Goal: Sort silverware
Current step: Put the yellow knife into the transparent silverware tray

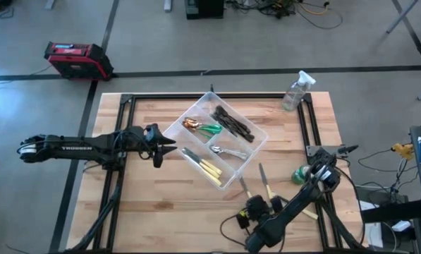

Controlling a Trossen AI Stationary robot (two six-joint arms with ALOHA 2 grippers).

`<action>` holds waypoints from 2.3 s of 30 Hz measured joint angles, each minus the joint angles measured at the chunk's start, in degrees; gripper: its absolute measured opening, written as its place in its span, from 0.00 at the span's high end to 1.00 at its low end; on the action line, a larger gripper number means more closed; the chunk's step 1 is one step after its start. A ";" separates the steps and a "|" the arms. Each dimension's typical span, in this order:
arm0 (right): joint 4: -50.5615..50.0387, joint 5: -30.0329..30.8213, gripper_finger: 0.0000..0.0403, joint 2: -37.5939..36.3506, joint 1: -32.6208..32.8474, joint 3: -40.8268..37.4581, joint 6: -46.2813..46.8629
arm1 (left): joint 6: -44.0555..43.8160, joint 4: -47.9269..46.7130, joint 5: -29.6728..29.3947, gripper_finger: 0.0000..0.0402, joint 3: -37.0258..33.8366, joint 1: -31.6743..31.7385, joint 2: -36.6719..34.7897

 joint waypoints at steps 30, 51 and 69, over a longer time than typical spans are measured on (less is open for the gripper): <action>1.64 20.26 0.66 -0.27 9.99 1.35 -2.11 | 0.02 -0.21 -0.57 0.70 0.00 0.02 0.02; 2.06 30.26 0.59 16.09 14.97 1.84 5.33 | -2.33 0.63 -1.29 0.70 0.00 0.02 0.02; -0.14 22.97 0.87 11.28 14.37 5.44 0.15 | -2.10 0.87 -1.38 0.70 -0.02 0.02 0.11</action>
